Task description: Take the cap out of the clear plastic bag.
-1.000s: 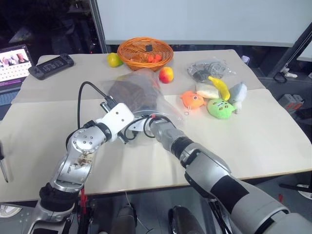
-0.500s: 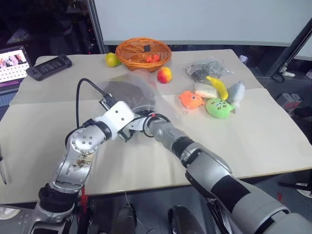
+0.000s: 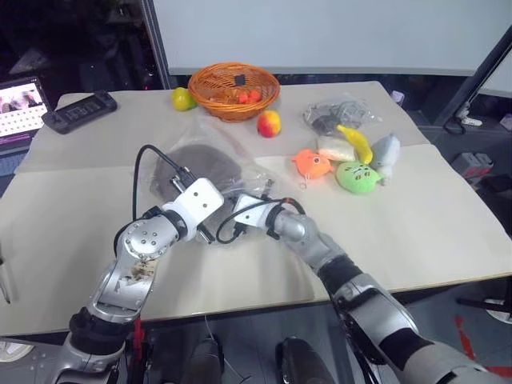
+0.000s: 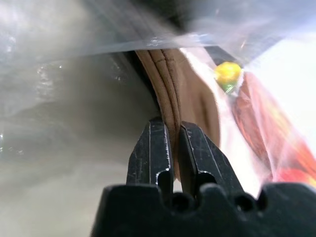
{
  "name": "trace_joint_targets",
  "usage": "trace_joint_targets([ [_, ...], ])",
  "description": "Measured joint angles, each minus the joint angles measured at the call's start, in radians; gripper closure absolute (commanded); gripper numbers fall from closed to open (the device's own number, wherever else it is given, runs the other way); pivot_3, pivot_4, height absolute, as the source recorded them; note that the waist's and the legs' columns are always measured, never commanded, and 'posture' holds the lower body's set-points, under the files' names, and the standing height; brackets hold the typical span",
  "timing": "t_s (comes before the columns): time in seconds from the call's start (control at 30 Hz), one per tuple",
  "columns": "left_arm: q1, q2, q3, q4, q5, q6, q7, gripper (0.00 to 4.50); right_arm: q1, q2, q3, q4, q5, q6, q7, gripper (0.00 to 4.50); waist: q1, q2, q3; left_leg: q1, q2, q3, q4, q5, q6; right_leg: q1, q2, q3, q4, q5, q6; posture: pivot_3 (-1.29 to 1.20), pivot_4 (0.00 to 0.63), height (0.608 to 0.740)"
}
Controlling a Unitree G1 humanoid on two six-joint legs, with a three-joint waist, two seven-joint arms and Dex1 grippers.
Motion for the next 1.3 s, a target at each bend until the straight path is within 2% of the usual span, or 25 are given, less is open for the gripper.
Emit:
trace_joint_targets([
  [0.23,0.001,0.0,-0.002,-0.02,-0.011,-0.01,-0.003,4.5,0.141,-0.085,-0.029,-0.332,0.141,0.227,0.232,4.48,0.018,0.0,0.0,0.0,0.0,0.0,0.002,0.0,0.0,0.001,0.0,-0.001,-0.001,0.0,0.0,0.0,0.15,0.74],
  [0.37,0.002,0.0,-0.002,-0.019,-0.017,-0.011,-0.003,4.5,0.194,-0.141,-0.038,-0.473,0.184,0.328,0.304,4.48,0.02,0.0,0.0,0.001,0.0,0.0,0.002,0.0,0.0,0.004,0.0,-0.002,-0.001,0.0,0.001,0.0,0.15,0.74],
  [0.57,0.002,0.0,-0.002,-0.02,-0.02,-0.015,-0.002,4.5,0.192,-0.198,-0.092,-0.555,0.248,0.446,0.357,4.48,0.026,0.0,0.0,0.003,0.0,-0.001,0.003,0.0,0.0,0.007,0.0,-0.003,-0.003,0.0,0.001,0.0,0.15,0.74],
  [0.77,0.0,0.0,-0.002,-0.019,-0.02,-0.02,0.001,4.5,0.116,-0.262,-0.172,-0.544,0.306,0.522,0.361,4.48,0.041,-0.001,0.0,0.003,0.0,-0.001,0.003,0.0,0.0,0.007,0.0,-0.003,-0.004,0.0,0.001,0.0,0.15,0.74],
  [0.93,-0.008,0.0,-0.002,-0.015,-0.022,-0.026,0.002,4.5,0.12,-0.375,-0.249,-0.7,0.507,0.752,0.499,4.48,0.047,-0.001,0.0,0.002,0.0,-0.001,0.002,-0.002,0.003,0.008,0.0,-0.003,-0.006,-0.001,0.001,0.0,0.15,0.74],
  [1.07,-0.006,0.0,-0.002,-0.007,-0.024,-0.031,0.001,4.5,0.201,-0.508,-0.269,-0.895,0.659,0.926,0.609,4.48,0.049,-0.001,0.0,0.001,0.0,-0.001,0.003,-0.003,0.005,0.01,-0.001,-0.004,-0.008,-0.001,0.001,0.0,0.15,0.74],
  [1.2,-0.005,-0.002,-0.005,0.018,-0.024,-0.03,0.001,4.5,0.273,-0.537,-0.227,-0.986,0.678,0.985,0.601,4.48,0.041,-0.001,0.0,0.003,0.0,-0.001,0.006,-0.003,0.005,0.011,0.0,-0.003,-0.008,-0.001,0.002,0.0,0.15,0.74],
  [1.3,-0.005,-0.002,-0.005,0.03,-0.023,-0.03,0.001,4.5,0.269,-0.499,-0.215,-1.001,0.647,0.988,0.524,4.48,0.039,-0.001,0.0,0.004,0.0,-0.001,0.006,-0.003,0.005,0.012,0.0,-0.003,-0.008,-0.001,0.004,0.0,0.15,0.74],
])
